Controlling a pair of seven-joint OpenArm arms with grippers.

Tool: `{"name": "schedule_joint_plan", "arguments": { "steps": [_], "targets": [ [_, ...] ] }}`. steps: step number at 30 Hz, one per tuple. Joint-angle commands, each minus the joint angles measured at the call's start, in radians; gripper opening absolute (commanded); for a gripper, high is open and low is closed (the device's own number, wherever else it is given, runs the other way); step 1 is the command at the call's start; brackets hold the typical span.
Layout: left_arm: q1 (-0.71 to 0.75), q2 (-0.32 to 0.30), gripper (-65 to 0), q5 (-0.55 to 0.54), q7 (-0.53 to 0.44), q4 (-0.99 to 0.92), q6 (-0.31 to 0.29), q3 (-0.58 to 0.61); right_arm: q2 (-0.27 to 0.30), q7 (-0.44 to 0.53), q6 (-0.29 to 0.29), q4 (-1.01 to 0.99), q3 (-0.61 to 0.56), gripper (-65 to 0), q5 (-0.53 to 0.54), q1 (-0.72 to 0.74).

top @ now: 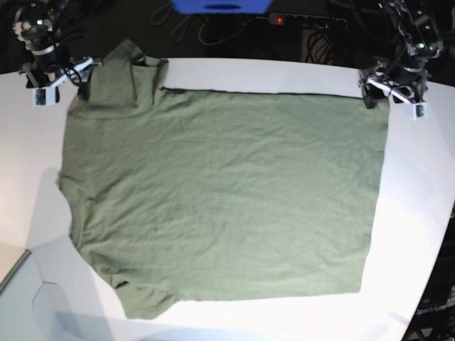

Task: Layout the t-shirt on the table in an organized manner, then fold the t-shirt properly
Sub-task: 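Open both grippers and reposition them at the shirt's collar-side corners, then grasp the collar-side corners of the shirt with both grippers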

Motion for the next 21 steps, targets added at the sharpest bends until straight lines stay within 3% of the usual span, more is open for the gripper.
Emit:
{"name": "schedule_joint_plan", "arguments": {
  "steps": [1, 5, 7, 11, 19, 21],
  "targets": [
    [-0.006, -0.009, -20.6, -0.004, 0.003, 0.009, -0.003, -0.004, 0.007, 0.026, 0.007, 0.017, 0.006, -22.4, 0.011, -0.002],
    [-0.017, -0.009, -22.7, -0.004, 0.003, 0.007, -0.003, -0.004, 0.007, 0.026, 0.007, 0.017, 0.006, -22.4, 0.011, -0.004],
    [-0.018, -0.009, -29.4, -0.004, 0.003, 0.007, -0.003, -0.004, 0.007, 0.026, 0.007, 0.017, 0.006, -22.4, 0.011, -0.005],
    [-0.018, -0.009, -49.6, -0.004, 0.003, 0.006, -0.003, -0.004, 0.007, 0.026, 0.007, 0.017, 0.006, -22.4, 0.011, -0.007],
    [-0.041, -0.028, -50.0, -0.01, 0.003, -0.047, -0.003, -0.004, 0.007, 0.026, 0.007, 0.017, 0.006, -22.4, 0.011, -0.008],
    [-0.041, -0.028, -54.1, -0.01, 0.003, -0.044, -0.003, -0.004, 0.007, 0.026, 0.007, 0.017, 0.006, -22.4, 0.011, -0.008]
  ]
}}
